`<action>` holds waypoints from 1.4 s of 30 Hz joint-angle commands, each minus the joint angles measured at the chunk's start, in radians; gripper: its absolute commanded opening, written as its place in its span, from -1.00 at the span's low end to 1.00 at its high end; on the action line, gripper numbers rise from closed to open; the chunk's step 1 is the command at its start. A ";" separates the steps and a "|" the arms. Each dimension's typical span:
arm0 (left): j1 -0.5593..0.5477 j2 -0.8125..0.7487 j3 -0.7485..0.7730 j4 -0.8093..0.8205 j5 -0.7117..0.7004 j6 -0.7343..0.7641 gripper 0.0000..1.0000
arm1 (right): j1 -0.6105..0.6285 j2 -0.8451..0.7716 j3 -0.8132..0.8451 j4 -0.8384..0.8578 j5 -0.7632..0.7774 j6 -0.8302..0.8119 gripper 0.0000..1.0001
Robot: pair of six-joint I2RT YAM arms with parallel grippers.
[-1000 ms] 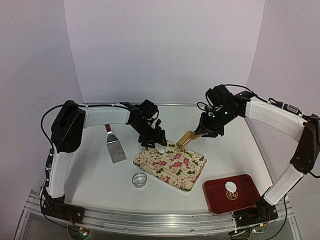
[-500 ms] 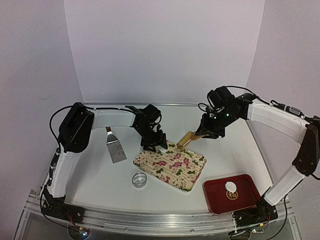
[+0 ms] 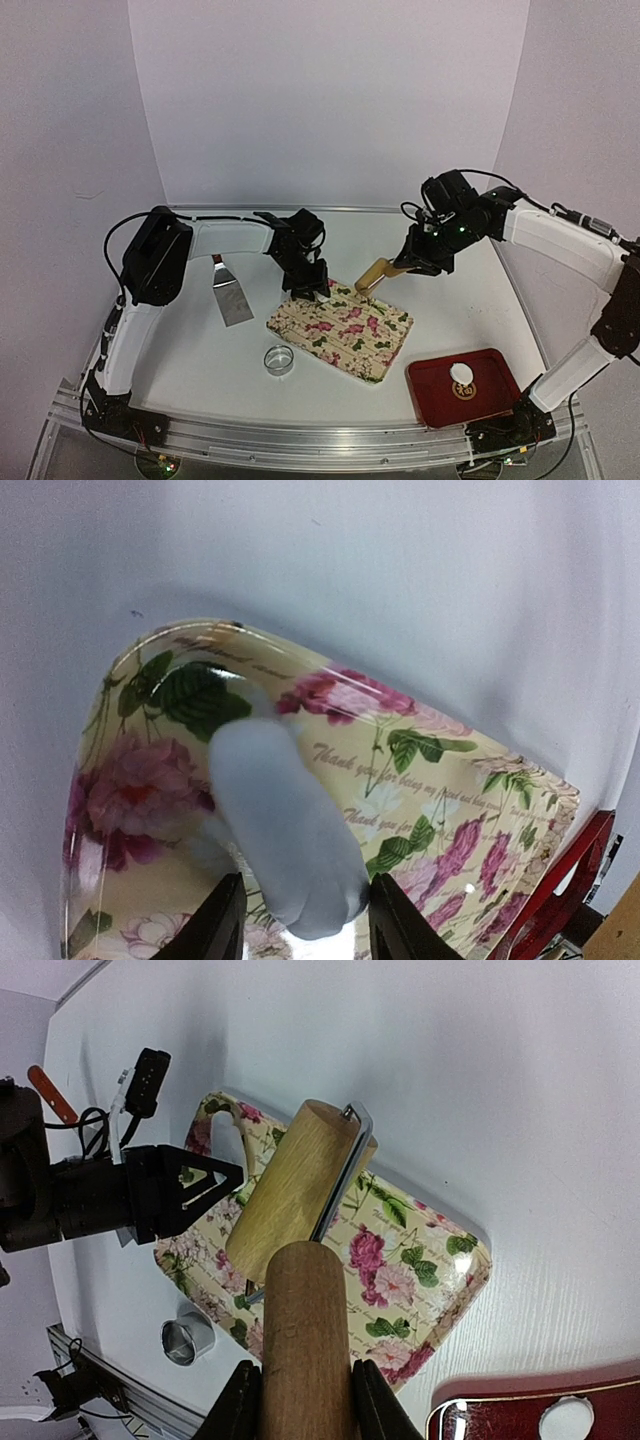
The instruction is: Roll out the dumpling wrappers from the dough
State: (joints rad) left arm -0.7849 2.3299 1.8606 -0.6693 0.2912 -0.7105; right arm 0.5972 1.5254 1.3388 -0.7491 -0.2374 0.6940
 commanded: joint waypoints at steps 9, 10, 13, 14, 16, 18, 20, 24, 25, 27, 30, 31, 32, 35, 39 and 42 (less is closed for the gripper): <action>-0.005 -0.088 -0.089 0.179 0.103 0.066 -0.42 | 0.003 -0.079 0.000 0.053 0.046 0.005 -1.00; -0.005 -0.094 -0.101 0.183 0.107 0.076 -0.46 | 0.003 -0.079 -0.001 0.053 0.046 0.005 -1.00; -0.006 -0.111 -0.125 0.182 0.141 0.114 -0.55 | 0.003 -0.079 0.000 0.053 0.047 -0.001 -1.00; -0.008 -0.121 -0.140 0.185 0.153 0.126 -0.59 | 0.003 -0.081 0.002 0.053 0.049 -0.003 -1.00; -0.011 -0.153 -0.176 0.211 0.188 0.156 -0.62 | 0.003 -0.090 0.002 0.053 0.055 -0.005 -1.00; -0.011 -0.190 -0.208 0.226 0.227 0.186 -0.63 | 0.003 -0.101 0.000 0.053 0.063 -0.009 -1.00; -0.013 -0.221 -0.237 0.232 0.271 0.207 -0.64 | 0.003 -0.111 -0.005 0.053 0.070 -0.011 -1.00; -0.019 -0.260 -0.293 0.235 0.395 0.266 -0.64 | 0.003 -0.121 -0.027 0.053 0.061 -0.002 -1.00; -0.021 -0.255 -0.295 0.220 0.422 0.287 -0.63 | 0.003 -0.121 -0.032 0.053 0.052 -0.002 -1.00; -0.027 -0.235 -0.277 0.164 0.447 0.338 -0.63 | 0.003 -0.122 -0.040 0.053 0.030 -0.009 -1.00; -0.034 -0.187 -0.230 0.050 0.452 0.426 -0.61 | 0.003 -0.136 -0.054 0.052 0.002 -0.036 -1.00; -0.037 -0.173 -0.211 0.018 0.453 0.451 -0.60 | 0.003 -0.145 -0.059 0.050 -0.001 -0.047 -1.00; -0.040 -0.157 -0.194 -0.008 0.453 0.484 -0.59 | 0.003 -0.154 -0.064 0.042 -0.003 -0.058 -1.00; -0.044 -0.110 -0.127 -0.096 0.457 0.563 -0.55 | 0.003 -0.183 -0.079 0.017 -0.002 -0.075 -1.00; -0.047 -0.046 -0.031 -0.204 0.471 0.641 -0.51 | 0.004 -0.198 -0.095 -0.012 -0.009 -0.070 -1.00; -0.048 -0.002 0.018 -0.260 0.462 0.680 -0.44 | 0.003 -0.196 -0.099 -0.015 -0.032 -0.078 -1.00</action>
State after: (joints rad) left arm -0.8307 2.2822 1.7871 -0.7950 0.7356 -0.1442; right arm 0.5972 1.3623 1.2421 -0.7829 -0.2370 0.6393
